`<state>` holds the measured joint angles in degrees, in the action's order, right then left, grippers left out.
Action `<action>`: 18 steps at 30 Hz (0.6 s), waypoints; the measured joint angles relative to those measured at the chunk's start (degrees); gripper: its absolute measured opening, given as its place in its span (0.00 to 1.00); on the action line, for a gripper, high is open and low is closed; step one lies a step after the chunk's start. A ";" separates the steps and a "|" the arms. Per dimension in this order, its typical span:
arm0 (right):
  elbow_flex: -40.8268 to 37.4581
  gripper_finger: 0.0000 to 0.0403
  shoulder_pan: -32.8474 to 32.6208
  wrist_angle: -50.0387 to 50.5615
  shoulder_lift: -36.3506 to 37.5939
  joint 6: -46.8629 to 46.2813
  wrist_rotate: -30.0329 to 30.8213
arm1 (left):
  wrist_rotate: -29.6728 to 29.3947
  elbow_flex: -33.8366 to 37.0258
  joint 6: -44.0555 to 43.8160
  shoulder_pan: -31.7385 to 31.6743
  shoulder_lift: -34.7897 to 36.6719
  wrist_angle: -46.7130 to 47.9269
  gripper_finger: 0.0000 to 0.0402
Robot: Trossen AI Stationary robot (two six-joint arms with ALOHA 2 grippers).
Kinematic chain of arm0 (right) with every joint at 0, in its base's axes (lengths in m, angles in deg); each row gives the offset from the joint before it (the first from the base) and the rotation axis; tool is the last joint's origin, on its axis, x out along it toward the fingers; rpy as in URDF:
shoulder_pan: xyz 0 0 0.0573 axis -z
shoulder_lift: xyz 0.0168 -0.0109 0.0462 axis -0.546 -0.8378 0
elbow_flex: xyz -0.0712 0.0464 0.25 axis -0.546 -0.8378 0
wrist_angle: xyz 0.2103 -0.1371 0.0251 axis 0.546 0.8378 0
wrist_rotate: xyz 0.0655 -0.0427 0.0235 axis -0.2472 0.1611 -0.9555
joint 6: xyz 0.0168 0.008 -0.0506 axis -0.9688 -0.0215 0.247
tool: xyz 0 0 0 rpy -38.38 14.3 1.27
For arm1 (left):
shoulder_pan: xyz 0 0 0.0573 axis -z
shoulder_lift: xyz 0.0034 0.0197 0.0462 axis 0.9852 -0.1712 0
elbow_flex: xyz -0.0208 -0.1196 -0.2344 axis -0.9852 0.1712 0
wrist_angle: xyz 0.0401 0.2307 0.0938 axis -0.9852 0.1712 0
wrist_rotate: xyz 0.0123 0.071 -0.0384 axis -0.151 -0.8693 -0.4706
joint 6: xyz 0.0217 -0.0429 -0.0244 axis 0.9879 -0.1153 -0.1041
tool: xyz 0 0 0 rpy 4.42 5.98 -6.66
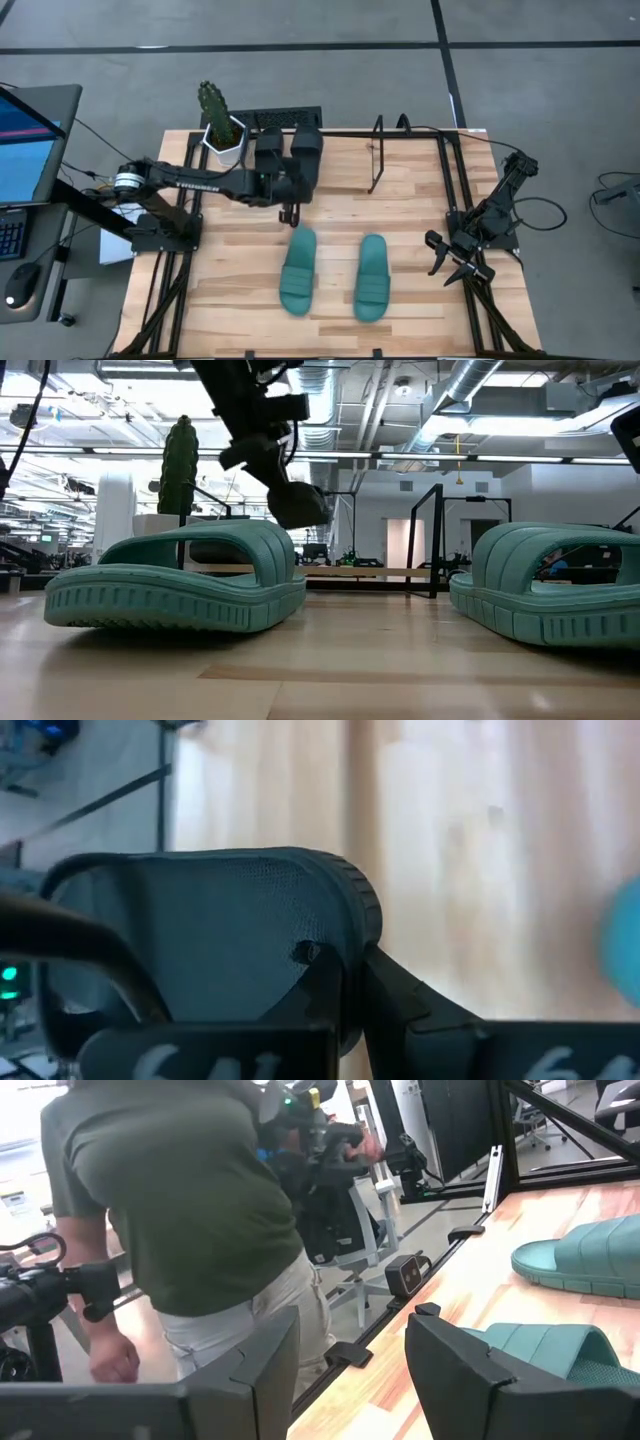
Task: Pick and place slides into the shelf
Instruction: Put the black slide on the shelf
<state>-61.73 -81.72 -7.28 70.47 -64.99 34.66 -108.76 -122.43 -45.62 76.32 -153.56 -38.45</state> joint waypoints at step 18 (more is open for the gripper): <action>0.00 0.42 0.00 -0.02 0.00 0.00 0.02 | 6.90 1.44 7.54 -16.74 0.00 -4.17 0.01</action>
<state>-61.73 -81.72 -7.30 70.47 -64.99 34.68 -101.85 -120.99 -38.07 59.58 -153.56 -42.62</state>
